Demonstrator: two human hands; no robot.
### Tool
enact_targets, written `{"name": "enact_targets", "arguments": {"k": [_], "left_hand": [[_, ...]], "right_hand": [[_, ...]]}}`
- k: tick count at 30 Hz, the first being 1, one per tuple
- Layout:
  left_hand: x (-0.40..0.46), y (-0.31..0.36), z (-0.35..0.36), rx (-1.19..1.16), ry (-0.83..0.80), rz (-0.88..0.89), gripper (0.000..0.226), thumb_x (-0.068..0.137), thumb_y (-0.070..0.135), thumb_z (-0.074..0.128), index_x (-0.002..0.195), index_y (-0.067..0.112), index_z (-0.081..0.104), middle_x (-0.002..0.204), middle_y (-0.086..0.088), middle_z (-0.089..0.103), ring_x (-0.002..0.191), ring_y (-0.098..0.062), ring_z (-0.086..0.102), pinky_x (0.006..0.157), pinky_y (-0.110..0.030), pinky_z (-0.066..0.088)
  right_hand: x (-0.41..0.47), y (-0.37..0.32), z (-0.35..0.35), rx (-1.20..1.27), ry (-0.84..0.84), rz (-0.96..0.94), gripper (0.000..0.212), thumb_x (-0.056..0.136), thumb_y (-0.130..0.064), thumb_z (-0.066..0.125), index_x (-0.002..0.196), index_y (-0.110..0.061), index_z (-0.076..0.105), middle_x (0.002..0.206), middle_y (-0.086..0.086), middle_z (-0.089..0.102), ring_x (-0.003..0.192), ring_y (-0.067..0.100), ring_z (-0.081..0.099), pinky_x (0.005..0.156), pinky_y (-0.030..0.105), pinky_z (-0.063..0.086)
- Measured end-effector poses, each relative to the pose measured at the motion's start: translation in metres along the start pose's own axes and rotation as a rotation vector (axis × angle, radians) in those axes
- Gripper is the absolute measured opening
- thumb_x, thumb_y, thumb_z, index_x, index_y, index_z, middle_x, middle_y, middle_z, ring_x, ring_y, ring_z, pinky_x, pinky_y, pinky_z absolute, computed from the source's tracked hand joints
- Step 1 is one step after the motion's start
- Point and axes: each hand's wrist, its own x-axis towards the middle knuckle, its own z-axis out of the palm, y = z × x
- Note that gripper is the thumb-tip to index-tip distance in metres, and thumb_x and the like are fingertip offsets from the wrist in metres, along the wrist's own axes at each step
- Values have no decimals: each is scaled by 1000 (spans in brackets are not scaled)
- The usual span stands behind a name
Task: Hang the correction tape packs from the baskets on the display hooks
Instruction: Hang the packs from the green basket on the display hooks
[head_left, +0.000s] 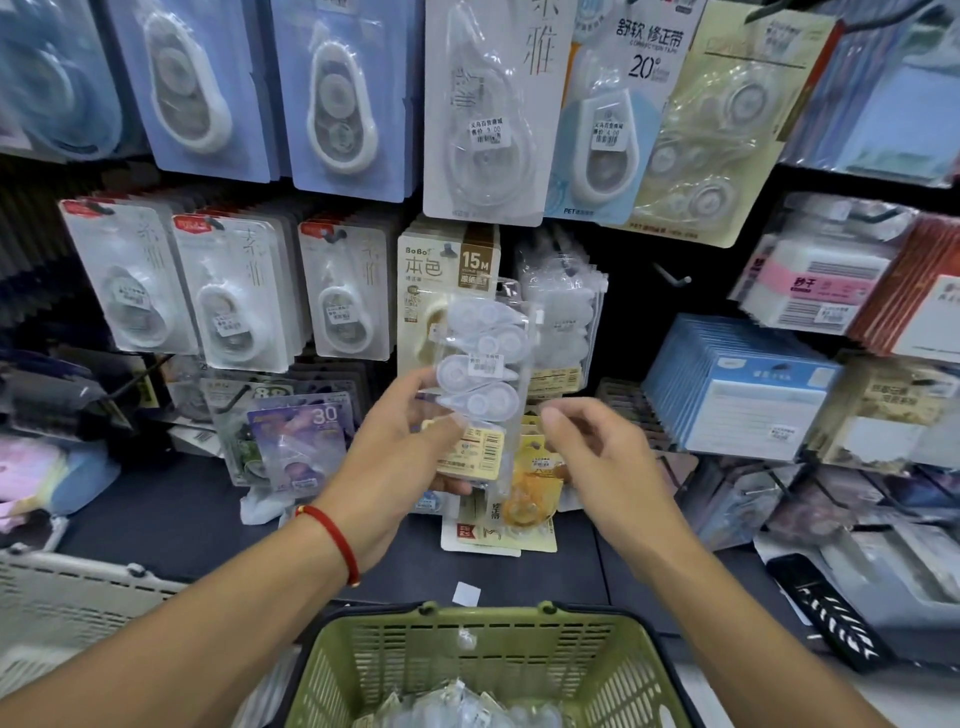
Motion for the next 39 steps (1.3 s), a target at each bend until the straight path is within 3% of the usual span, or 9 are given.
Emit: {"name": "enact_targets", "arguments": {"k": [3, 6, 12, 24, 30, 32, 34, 36, 39], "left_hand": [[-5, 0, 7, -19, -100, 3, 45, 102, -5, 59, 136, 25, 62, 104, -12, 69, 85, -25, 75, 64, -41, 65], [-8, -2, 10, -38, -168, 3, 64, 99, -13, 58, 148, 27, 54, 122, -17, 68, 101, -35, 75, 79, -46, 67], [-12, 2, 14, -6, -257, 38, 83, 89, -18, 67, 157, 24, 44, 143, -3, 63, 115, -24, 72, 104, -50, 57], [-13, 10, 16, -108, -325, 10, 88, 81, -17, 74, 154, 24, 48, 143, 4, 64, 113, -24, 73, 104, -49, 57], [-7, 4, 13, -95, -332, 4, 83, 73, -4, 76, 146, 30, 54, 126, 14, 73, 100, -13, 75, 97, -39, 61], [-2, 0, 11, 127, -269, 72, 76, 84, -11, 73, 145, 31, 56, 135, 6, 69, 110, -13, 71, 100, -36, 60], [4, -5, 5, 471, -162, 226, 69, 90, -10, 62, 146, 30, 57, 142, 5, 64, 122, -8, 63, 101, -29, 56], [12, -10, -4, 716, -48, 391, 68, 88, -6, 62, 148, 24, 57, 147, 5, 58, 135, -10, 53, 113, -32, 47], [26, -12, -12, 883, 68, 528, 70, 85, -3, 67, 151, 19, 55, 157, 1, 45, 147, -18, 37, 123, -25, 27]], "right_hand": [[-4, -2, 9, 47, -61, -33, 12, 103, -36, 65, 107, -26, 70, 103, -8, 77, 97, 10, 71, 87, 35, 58], [-5, -4, 9, 155, 41, -26, 11, 105, -31, 62, 107, -21, 66, 97, -1, 79, 84, 13, 75, 69, 30, 59], [3, -8, 1, 331, 177, -11, 17, 109, -30, 55, 111, -15, 63, 93, 3, 79, 73, 17, 72, 49, 27, 53], [3, -12, -5, 407, 220, -7, 18, 108, -30, 58, 109, -15, 69, 88, 3, 80, 69, 16, 75, 48, 25, 56], [6, -6, -9, 363, 225, -23, 21, 106, -37, 61, 106, -18, 70, 88, 6, 79, 48, 6, 63, 35, 16, 40], [10, 1, -11, 192, 211, 15, 29, 105, -44, 59, 116, -20, 69, 95, 1, 79, 58, 3, 65, 46, 20, 47], [12, 11, -15, -192, 199, 24, 43, 104, -47, 57, 138, -20, 60, 122, -5, 71, 89, 7, 68, 78, 30, 53], [10, 20, -15, -475, 195, -100, 49, 106, -38, 58, 150, -19, 49, 140, -2, 55, 122, 15, 59, 102, 32, 44], [15, 16, -6, -665, 126, -391, 49, 105, -26, 59, 153, -19, 48, 157, 2, 43, 146, 20, 40, 120, 39, 35]]}}
